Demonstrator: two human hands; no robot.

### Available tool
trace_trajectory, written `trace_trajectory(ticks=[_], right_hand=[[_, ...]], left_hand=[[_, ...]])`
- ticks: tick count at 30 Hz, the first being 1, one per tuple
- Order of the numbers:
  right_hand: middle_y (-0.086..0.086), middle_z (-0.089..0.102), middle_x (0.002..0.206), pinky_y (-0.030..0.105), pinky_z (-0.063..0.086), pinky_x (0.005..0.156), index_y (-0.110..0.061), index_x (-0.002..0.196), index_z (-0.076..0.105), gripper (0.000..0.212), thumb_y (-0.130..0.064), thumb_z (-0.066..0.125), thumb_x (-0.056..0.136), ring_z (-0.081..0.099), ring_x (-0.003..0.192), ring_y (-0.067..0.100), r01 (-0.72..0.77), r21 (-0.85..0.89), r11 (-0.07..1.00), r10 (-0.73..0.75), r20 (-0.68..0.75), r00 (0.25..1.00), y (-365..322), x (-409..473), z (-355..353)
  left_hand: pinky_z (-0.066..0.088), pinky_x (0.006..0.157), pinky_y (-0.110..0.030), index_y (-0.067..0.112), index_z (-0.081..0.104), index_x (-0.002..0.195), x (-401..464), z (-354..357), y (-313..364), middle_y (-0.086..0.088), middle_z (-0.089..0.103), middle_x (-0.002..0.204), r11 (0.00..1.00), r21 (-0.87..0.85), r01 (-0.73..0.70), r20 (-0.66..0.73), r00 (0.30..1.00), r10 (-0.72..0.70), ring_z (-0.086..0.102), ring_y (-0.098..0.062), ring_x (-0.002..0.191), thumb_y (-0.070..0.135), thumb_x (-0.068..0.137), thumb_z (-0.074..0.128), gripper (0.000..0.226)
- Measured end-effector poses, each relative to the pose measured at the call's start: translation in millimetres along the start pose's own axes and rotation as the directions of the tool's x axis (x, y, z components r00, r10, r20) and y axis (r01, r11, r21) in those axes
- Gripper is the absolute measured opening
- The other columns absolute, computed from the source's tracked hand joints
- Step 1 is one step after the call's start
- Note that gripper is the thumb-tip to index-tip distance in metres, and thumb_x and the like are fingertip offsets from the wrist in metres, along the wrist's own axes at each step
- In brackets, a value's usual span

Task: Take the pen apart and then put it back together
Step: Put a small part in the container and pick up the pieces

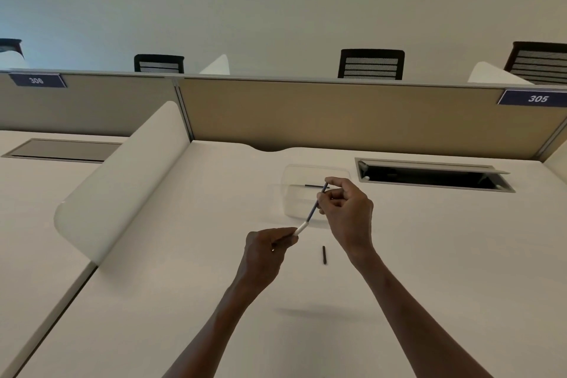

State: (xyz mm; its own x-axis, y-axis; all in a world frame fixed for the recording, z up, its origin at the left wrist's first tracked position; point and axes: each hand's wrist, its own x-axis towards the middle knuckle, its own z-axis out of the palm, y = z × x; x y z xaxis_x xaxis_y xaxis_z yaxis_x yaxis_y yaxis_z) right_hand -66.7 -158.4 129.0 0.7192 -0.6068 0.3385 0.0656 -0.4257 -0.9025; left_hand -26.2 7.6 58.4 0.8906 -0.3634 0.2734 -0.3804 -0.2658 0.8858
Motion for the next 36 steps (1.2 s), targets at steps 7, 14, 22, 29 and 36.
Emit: trace_trajectory(ticks=[7,14,22,29,36], right_hand=[[0.001,0.072,0.077,0.037,0.062,0.069,-0.015,0.11,0.068,0.027,-0.008,0.073,0.084,0.072,0.068,0.012,0.037,0.007,0.999,-0.037,-0.007,0.999,0,-3,-1],[-0.001,0.072,0.075,0.035,0.062,0.067,-0.016,0.108,0.067,0.027,-0.007,0.072,0.084,0.072,0.066,0.011,0.054,0.005,0.999,-0.054,-0.016,0.998,-1,-4,-2],[-0.002,0.072,0.075,0.034,0.062,0.067,-0.016,0.109,0.067,0.027,-0.007,0.072,0.084,0.072,0.066,0.01,0.059,0.01,0.998,-0.058,-0.024,0.998,1,-4,-4],[0.0,0.072,0.076,0.036,0.062,0.067,-0.014,0.11,0.067,0.027,-0.008,0.072,0.084,0.072,0.066,0.011,0.057,0.0,0.998,-0.057,-0.016,0.998,5,-5,-2],[-0.001,0.073,0.077,0.029,0.062,0.066,-0.018,0.107,0.067,0.027,-0.009,0.075,0.083,0.073,0.071,0.009,0.101,0.036,0.994,-0.1,-0.016,0.995,11,-12,5]], left_hand=[[0.05,0.061,-0.021,0.033,0.074,0.098,-1,-1,2,0.01,0.075,0.077,1.0,-0.015,0.018,0.002,1.0,-0.018,0.065,-0.007,0.065,0.014,0.084,0.077,0.024],[0.054,0.066,-0.028,0.041,0.07,0.096,-1,-1,4,0.005,0.076,0.077,1.0,-0.018,0.014,0.011,1.0,-0.014,0.067,-0.01,0.068,0.014,0.085,0.076,0.03],[0.057,0.07,-0.032,0.043,0.068,0.101,-1,0,6,0.016,0.075,0.08,1.0,-0.01,0.001,0.016,1.0,-0.001,0.071,-0.017,0.076,0.015,0.084,0.076,0.034],[0.057,0.073,-0.047,0.042,0.069,0.101,0,1,6,0.001,0.076,0.076,1.0,-0.028,0.004,0.028,1.0,-0.003,0.068,-0.022,0.071,0.015,0.085,0.075,0.033],[0.058,0.072,-0.046,0.034,0.073,0.093,1,-1,9,-0.003,0.076,0.076,1.0,-0.014,0.024,0.015,1.0,-0.023,0.07,-0.027,0.073,0.012,0.086,0.074,0.024]])
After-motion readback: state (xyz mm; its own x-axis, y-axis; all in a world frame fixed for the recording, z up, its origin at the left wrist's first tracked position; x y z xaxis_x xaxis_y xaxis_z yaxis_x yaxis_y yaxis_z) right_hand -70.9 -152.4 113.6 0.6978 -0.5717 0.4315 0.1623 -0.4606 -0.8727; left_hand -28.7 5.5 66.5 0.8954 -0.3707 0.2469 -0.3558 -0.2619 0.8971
